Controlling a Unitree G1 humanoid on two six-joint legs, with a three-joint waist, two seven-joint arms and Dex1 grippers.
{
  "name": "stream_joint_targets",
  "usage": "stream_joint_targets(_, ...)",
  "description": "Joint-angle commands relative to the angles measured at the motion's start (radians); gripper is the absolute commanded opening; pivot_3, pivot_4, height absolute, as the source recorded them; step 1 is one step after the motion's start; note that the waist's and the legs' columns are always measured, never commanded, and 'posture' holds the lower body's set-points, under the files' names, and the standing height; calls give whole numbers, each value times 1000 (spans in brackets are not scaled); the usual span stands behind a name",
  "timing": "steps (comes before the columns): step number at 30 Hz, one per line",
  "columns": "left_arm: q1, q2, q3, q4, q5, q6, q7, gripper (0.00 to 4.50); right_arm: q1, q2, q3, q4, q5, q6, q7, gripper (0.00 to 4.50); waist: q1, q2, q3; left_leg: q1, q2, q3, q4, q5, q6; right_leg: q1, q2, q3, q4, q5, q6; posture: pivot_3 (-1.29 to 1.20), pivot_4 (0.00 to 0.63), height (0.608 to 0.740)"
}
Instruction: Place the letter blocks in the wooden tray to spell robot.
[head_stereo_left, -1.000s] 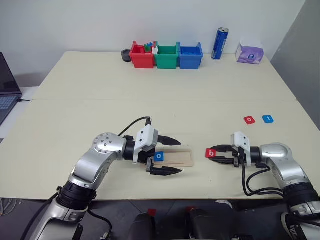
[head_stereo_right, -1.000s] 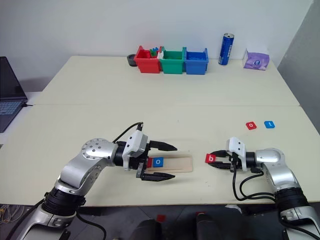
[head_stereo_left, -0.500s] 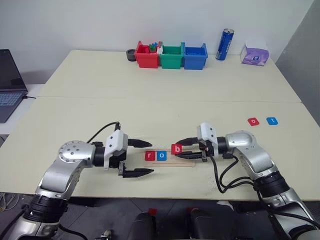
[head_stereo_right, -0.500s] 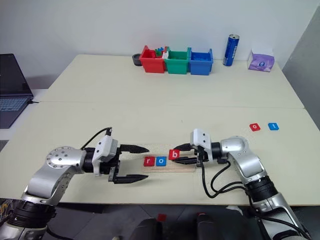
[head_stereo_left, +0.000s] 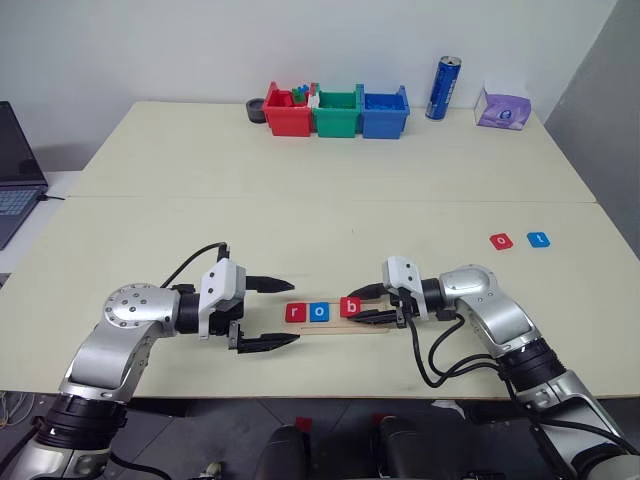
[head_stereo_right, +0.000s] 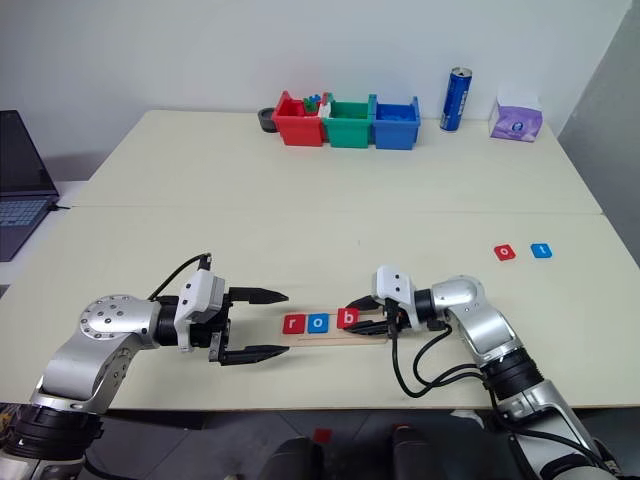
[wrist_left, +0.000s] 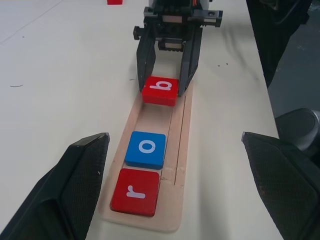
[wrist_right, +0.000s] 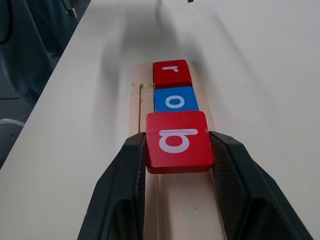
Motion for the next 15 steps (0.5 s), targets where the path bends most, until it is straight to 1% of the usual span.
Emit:
stream_joint_targets(1, -20, -6, -3, -24, -11, -4, -1, 4500, -31, 26, 9, 1, -22, -20, -24, 1466, -1, 0, 0, 0, 0, 0, 0, 0, 0, 0, 0, 0, 0, 0, 0, 0, 150, 740)
stream_joint_targets(7, -36, -7, -17, -12, -7, -8, -12, 4500, -50, 61, 27, 38, -54, -31, -50, 1466, -1, 0, 0, 0, 0, 0, 0, 0, 0, 0, 0, 0, 0, 0, 0, 0, 150, 740)
stream_joint_targets(15, -43, -6, -18, -5, -4, -10, -14, 4500, -59, 57, 34, 80, -84, -65, -46, 1466, -1, 0, 0, 0, 0, 0, 0, 0, 0, 0, 0, 0, 0, 0, 0, 0, 150, 740)
